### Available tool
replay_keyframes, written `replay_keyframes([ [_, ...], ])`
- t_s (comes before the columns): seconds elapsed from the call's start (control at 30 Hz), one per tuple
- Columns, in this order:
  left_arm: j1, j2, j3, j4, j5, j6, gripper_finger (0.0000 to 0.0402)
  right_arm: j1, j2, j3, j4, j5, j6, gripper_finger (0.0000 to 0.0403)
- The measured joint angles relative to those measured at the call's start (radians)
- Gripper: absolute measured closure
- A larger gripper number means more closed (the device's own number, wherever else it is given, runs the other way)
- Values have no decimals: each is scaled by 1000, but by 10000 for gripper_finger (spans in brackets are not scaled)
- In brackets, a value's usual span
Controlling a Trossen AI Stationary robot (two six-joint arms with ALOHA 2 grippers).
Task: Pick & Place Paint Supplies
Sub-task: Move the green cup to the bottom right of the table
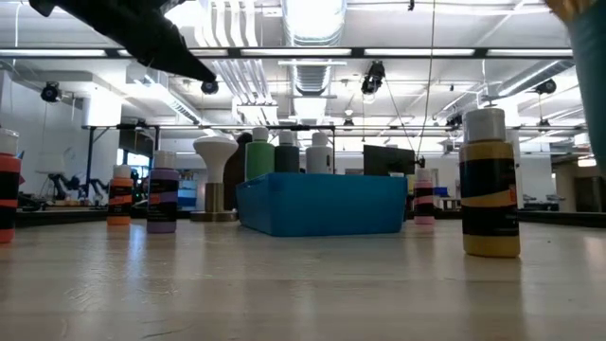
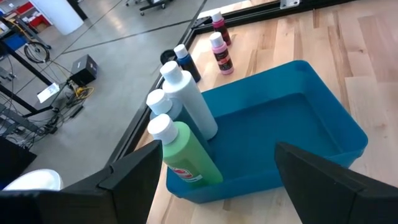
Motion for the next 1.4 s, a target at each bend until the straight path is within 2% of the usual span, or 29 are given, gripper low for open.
replay_keyframes([
  [0.2, 0, 0, 0, -10, 0, -1, 87, 11, -213, -197, -14, -4, 130, 395],
  [0.37, 0, 0, 0, -10, 0, -2, 87, 11, -292, -296, -43, -7, 136, 395],
  [0.57, 0, 0, 0, -10, 0, -25, 87, 11, -354, -346, -61, -4, 140, 395],
  [0.87, 0, 0, 0, -10, 0, -27, 87, 11, -326, -352, -71, -4, 109, 395],
  [1.07, 0, 0, 0, -11, 0, -31, 87, 16, -304, -342, 59, -12, 41, 395],
  [1.4, 0, 0, 0, -33, 0, -66, 87, 142, -141, -225, 67, -31, 10, 395],
])
